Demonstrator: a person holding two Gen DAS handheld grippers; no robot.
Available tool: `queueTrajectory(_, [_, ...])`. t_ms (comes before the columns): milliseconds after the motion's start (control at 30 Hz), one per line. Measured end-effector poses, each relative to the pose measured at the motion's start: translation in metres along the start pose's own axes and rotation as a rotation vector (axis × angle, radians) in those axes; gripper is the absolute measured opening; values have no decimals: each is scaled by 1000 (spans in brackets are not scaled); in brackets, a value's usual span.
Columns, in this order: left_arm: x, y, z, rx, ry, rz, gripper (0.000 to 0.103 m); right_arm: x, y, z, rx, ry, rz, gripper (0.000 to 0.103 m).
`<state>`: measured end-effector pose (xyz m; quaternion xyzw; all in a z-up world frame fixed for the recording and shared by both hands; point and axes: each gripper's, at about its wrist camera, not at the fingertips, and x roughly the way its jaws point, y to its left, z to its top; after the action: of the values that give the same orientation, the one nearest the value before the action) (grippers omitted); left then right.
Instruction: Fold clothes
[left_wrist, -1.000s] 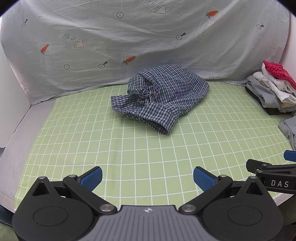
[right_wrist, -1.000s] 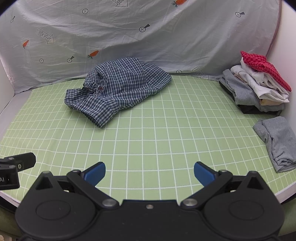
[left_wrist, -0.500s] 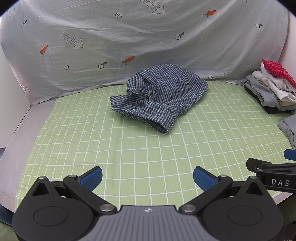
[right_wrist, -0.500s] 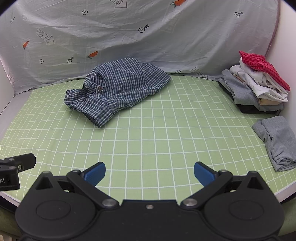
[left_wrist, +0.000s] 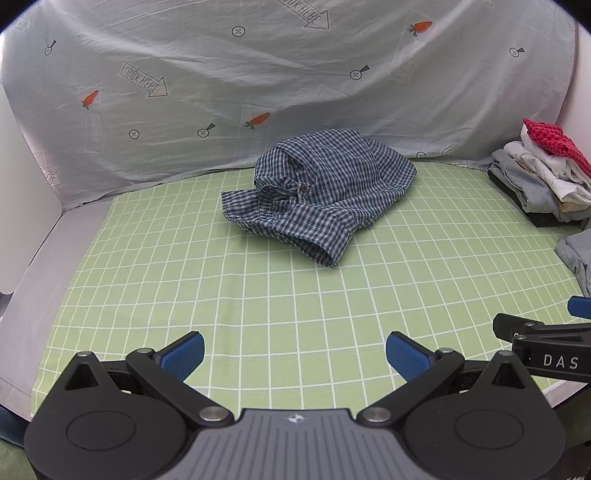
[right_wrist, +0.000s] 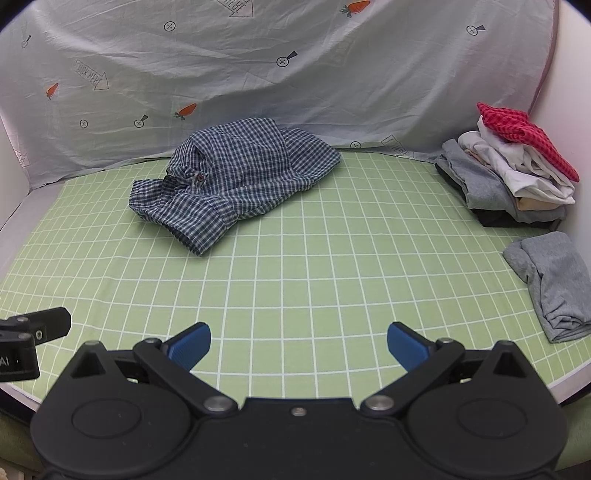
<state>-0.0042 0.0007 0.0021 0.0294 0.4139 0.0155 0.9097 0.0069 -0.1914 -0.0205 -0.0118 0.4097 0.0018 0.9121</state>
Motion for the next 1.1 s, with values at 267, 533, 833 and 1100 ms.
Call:
queueTrajectory(267, [1,-1,1,-1,4,0,103,0,-1,-1,-3,0,-1,103])
queueTrajectory(533, [4,-6,0,-5,21,5,103,2,-6,-2,1,13,3,103])
queueTrajectory(833, [14,-13,0,-60,68,35,103,20,-21,2,-1,49,28,103])
queueTrajectory(1100, [32,-13,8,-153,92,87,103,52,-48,11,18,76,41,103])
